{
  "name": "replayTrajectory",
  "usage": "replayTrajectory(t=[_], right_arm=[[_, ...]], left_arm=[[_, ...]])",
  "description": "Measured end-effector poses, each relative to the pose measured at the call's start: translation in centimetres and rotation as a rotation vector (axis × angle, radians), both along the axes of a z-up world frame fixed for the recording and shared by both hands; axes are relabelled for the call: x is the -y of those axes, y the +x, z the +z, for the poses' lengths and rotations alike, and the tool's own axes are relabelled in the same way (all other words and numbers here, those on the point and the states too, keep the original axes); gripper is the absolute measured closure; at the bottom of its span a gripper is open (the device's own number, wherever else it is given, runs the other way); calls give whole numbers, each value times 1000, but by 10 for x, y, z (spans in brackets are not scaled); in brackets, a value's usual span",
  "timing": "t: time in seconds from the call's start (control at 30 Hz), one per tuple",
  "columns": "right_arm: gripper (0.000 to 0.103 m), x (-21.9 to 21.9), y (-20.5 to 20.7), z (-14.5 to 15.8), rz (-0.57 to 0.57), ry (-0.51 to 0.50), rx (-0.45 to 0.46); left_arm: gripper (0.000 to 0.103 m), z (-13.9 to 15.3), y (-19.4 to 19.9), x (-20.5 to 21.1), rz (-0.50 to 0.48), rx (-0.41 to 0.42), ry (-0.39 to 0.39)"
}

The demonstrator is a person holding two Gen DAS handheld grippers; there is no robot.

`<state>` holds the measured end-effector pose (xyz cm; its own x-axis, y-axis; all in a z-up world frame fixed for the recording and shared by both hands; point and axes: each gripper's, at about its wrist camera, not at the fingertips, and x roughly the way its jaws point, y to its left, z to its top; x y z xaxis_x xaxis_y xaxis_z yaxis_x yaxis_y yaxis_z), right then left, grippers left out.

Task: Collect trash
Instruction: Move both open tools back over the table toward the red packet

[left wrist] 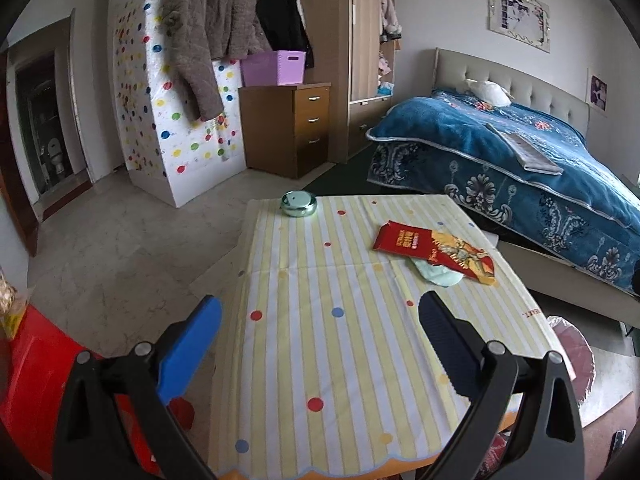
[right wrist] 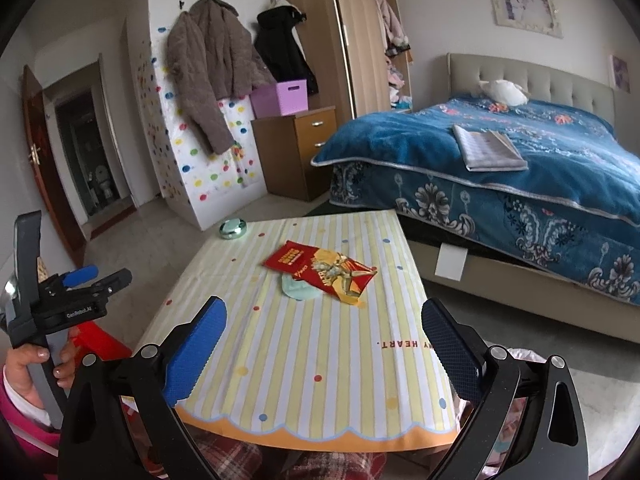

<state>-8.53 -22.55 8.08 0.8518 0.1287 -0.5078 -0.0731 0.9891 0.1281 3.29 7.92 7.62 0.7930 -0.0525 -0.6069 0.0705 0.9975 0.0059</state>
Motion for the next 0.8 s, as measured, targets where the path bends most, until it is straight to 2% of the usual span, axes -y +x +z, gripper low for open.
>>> replayTrajectory(t=[0.07,0.1,0.17,0.23,0.3,0.37,0.4,0.43,0.53,0.63,0.7,0.73,0.8], right_arm=[[6,0,3,1,-14,-3,-22],[6,2,6,-6,-47,17,-62],[6,1,9,-7,-47,27,-66],[6,4,14,-17,-45,62,-65],[6,4,22,-26,-42,86,-110],[6,0,35,-29,-17,51,-135],[6,-5,48,-26,9,-22,-137],[6,-4,50,-26,14,-35,-134],[7,-1,67,-32,16,-65,-127],[8,3,89,-47,24,-64,-164],[12,-2,118,-60,47,-82,-215],[19,-2,118,-61,47,-86,-218],[40,0,137,-67,57,-105,-240]], left_arm=[[7,-12,3,-1,16,-36,-26],[7,-15,6,-1,20,-50,-34],[7,-20,15,-1,57,-41,-55],[7,-27,32,4,79,-86,-65],[7,-32,44,7,63,-112,-87],[7,-32,58,7,69,-127,-42],[7,-30,60,6,65,-120,-26],[7,-28,64,3,63,-112,-8],[7,-33,71,-10,79,-115,-31],[7,-48,80,-15,93,-140,-49],[7,-58,89,-11,89,-164,-49],[7,-63,95,-8,87,-173,-41],[7,-68,103,0,74,-180,-23]])
